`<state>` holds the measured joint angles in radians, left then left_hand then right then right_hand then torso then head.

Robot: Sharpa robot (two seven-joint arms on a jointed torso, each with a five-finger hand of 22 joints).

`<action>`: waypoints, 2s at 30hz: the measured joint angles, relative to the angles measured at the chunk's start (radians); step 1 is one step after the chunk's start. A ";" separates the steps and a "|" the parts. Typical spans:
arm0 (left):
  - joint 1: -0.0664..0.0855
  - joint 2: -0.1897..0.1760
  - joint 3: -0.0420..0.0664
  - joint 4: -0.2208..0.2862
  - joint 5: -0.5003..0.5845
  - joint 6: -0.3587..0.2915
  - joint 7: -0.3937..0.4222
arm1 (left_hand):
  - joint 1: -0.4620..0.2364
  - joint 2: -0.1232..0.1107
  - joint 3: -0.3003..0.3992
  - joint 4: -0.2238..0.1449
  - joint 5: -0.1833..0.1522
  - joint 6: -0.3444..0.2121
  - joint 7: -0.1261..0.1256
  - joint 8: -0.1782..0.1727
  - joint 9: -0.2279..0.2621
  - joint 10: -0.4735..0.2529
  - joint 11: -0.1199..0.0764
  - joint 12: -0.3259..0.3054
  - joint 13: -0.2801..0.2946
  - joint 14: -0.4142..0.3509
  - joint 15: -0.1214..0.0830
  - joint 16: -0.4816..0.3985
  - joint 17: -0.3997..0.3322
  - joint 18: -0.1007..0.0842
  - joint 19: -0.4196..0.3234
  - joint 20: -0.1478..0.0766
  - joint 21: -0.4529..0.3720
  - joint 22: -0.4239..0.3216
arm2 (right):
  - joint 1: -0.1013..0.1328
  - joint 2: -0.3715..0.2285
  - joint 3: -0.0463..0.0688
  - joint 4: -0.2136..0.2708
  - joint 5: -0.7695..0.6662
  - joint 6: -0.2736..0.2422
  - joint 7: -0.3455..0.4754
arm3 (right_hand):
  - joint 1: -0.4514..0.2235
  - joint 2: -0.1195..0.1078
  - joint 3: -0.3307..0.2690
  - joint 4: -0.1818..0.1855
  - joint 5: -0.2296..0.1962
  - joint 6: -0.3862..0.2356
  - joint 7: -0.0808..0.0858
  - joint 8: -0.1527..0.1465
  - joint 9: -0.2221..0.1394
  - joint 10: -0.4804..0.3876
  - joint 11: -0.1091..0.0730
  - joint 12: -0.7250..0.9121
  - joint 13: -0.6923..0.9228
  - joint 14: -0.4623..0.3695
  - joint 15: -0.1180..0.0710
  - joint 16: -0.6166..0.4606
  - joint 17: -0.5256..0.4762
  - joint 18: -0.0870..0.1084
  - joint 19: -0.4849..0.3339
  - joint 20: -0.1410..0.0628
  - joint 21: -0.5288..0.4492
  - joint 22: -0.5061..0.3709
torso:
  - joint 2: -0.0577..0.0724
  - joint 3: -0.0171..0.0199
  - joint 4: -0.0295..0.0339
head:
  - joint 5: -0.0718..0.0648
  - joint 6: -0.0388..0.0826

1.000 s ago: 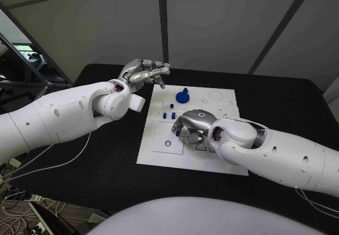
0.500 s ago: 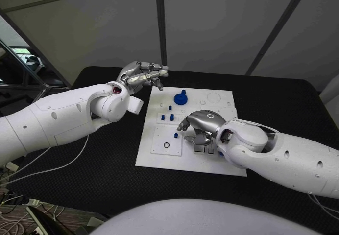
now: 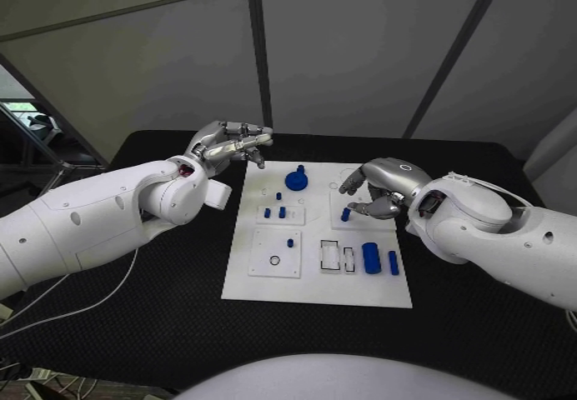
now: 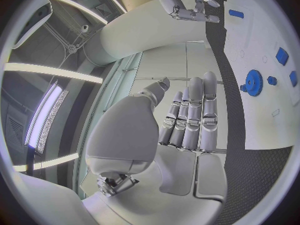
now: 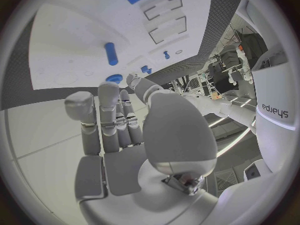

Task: Assemble the parts on the task board

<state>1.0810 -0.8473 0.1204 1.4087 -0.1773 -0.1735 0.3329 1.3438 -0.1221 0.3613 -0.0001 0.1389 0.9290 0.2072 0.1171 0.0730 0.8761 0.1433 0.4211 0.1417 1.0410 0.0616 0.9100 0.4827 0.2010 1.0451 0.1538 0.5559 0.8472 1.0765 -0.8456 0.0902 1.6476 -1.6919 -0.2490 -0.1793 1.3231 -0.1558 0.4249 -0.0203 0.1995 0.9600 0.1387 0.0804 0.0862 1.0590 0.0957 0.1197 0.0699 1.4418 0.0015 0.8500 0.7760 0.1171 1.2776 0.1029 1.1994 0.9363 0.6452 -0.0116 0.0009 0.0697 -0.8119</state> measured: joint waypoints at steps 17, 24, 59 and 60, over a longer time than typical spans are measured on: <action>0.000 0.002 0.000 0.000 0.000 0.004 -0.001 | 0.000 0.000 0.000 0.000 0.000 0.000 0.000 0.000 0.000 0.000 0.000 0.000 0.000 0.000 0.000 0.000 -0.001 0.000 0.000 0.000 0.000 -0.001 | 0.004 0.036 0.002 -0.060 0.023 0.104 0.004 | 0.004 -0.006 -0.032 0.005 0.000 0.004 -0.004 -0.006 0.000 -0.025 0.001 0.012 -0.001 0.000 0.000 0.000 -0.002 0.000 0.003 0.003 0.000 -0.004 | 0.003 0.0006 0.0035 | -0.006 0.000; 0.000 0.002 0.000 0.000 0.000 0.004 -0.001 | 0.000 0.000 0.000 0.000 0.000 0.000 0.000 0.000 0.000 0.000 0.000 0.000 0.000 0.000 0.000 0.000 -0.001 0.000 0.000 0.000 0.000 -0.001 | 0.003 0.057 0.001 -0.085 0.022 0.134 0.005 | 0.011 0.001 -0.034 0.007 0.000 0.013 -0.002 -0.006 0.000 -0.017 -0.007 0.032 0.002 0.004 -0.004 0.000 -0.003 0.000 0.006 -0.001 0.006 0.005 | 0.002 0.0003 0.0033 | -0.006 -0.002; 0.000 0.001 0.000 -0.002 0.000 0.008 -0.003 | 0.004 0.004 -0.005 0.000 0.000 0.000 0.000 0.000 0.000 0.000 0.000 0.004 0.000 0.000 0.000 0.000 -0.002 0.000 0.000 0.000 -0.004 -0.001 | -0.012 0.081 -0.006 -0.098 -0.003 0.105 -0.005 | 0.059 0.067 0.020 0.006 -0.003 0.172 -0.010 0.046 0.023 0.153 -0.040 0.068 0.020 0.025 -0.025 0.099 0.085 0.000 0.063 -0.026 0.082 0.120 | 0.002 0.0007 0.0018 | 0.002 -0.020; 0.000 0.000 0.000 -0.002 0.000 0.009 -0.004 | 0.004 0.004 -0.005 0.000 0.000 0.000 0.000 0.000 0.000 0.000 0.000 0.004 0.000 0.000 0.000 0.000 -0.002 0.000 0.000 0.000 -0.004 -0.001 | -0.012 0.077 -0.006 -0.093 -0.002 0.091 -0.005 | 0.062 0.070 0.020 0.006 -0.003 0.174 -0.012 0.048 0.023 0.153 -0.040 0.066 0.018 0.025 -0.025 0.104 0.088 0.000 0.065 -0.024 0.086 0.121 | 0.002 0.0008 0.0017 | 0.003 -0.022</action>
<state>1.0809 -0.8471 0.1204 1.4070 -0.1772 -0.1649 0.3293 1.3478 -0.1181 0.3559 -0.0002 0.1389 0.9291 0.2071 0.1171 0.0730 0.8762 0.1433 0.4251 0.1418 1.0410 0.0616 0.9100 0.4811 0.2010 1.0452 0.1538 0.5520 0.8459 1.0641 -0.7681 0.0843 1.5550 -1.6936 -0.1579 -0.1838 1.3847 -0.0853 0.4449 -0.0146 0.1962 1.1338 0.1270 0.1281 0.1096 1.2115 0.0554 0.1853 0.0878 1.4669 -0.0237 0.9537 0.8638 0.1167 1.3429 0.0789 1.2856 1.0577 0.6476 -0.0108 0.0026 0.0726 -0.8335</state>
